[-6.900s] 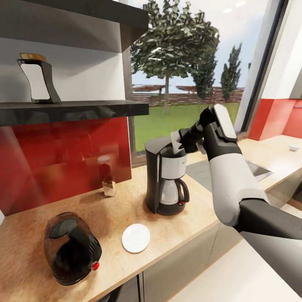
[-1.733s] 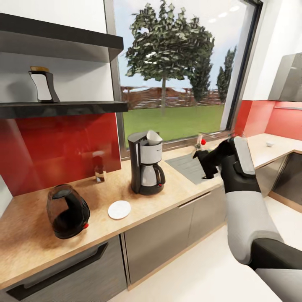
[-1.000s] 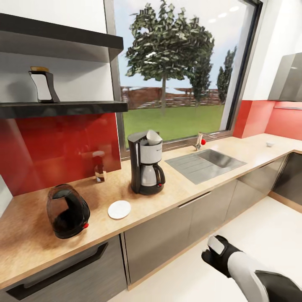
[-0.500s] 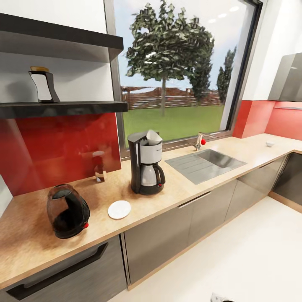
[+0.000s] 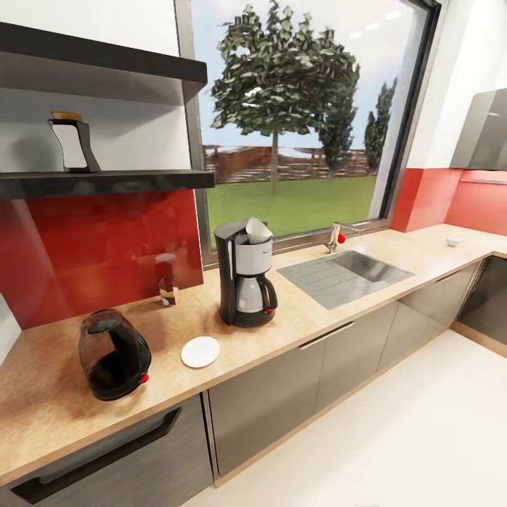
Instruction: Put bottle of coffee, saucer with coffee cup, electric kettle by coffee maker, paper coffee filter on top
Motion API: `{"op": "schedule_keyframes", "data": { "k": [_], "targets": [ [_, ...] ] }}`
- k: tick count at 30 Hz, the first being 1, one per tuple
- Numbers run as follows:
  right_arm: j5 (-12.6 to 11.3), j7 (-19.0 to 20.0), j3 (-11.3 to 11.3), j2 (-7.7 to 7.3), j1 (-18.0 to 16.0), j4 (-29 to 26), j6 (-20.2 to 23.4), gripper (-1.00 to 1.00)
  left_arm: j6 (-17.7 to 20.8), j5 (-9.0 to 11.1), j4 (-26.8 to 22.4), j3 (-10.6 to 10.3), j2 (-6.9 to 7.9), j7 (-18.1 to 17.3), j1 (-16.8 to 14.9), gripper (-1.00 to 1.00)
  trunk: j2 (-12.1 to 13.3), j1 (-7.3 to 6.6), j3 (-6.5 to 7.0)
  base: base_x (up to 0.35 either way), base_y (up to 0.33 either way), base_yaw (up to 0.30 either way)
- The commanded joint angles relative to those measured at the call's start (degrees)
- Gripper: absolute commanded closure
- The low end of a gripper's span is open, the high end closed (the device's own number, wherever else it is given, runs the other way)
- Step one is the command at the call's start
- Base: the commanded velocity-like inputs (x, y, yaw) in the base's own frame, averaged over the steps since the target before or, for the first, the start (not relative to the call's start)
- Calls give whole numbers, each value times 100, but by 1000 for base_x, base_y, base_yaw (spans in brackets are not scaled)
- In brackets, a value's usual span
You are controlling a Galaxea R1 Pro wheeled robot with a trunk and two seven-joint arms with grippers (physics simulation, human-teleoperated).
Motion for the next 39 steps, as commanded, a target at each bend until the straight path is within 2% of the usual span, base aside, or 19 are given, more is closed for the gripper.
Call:
{"op": "schedule_keyframes", "data": {
  "k": [1,10,15,18,21,26,28,34,39],
  "targets": [
    [60,35,-50,15,1,-16,31,-100,-51,18,-1,27,-12,4,-4,-100,-9,3,-8,0,0,0],
    [75,27,-59,30,5,-18,29,-100,-60,22,-16,30,-38,5,-4,-100,-9,3,-8,0,0,0],
    [91,38,-54,8,3,-18,32,-100,-75,22,-22,17,-191,2,-4,-100,-9,3,-8,0,0,68],
    [99,30,-52,-6,2,-19,41,-100,-77,22,-20,14,-224,1,-8,-100,-9,3,-8,0,0,223],
    [112,19,-46,-107,5,-26,55,-100,-78,22,-26,13,-238,4,-11,-100,-9,3,-8,0,0,262],
    [203,22,-43,-503,1,-47,63,-100,-78,22,-28,12,-245,5,-19,-100,-9,3,-8,0,0,274],
    [283,29,-43,-612,3,-50,64,-100,-75,22,-45,12,-247,5,-22,-100,-9,3,-8,0,0,277],
    [576,27,-42,-646,2,-32,58,-100,-62,22,-181,21,-255,5,-21,-100,-9,3,-9,0,-74,278],
    [660,17,-45,-618,5,-20,42,-100,-47,22,-290,22,-261,12,-21,-100,-9,3,-21,0,-246,278]
  ]
}}
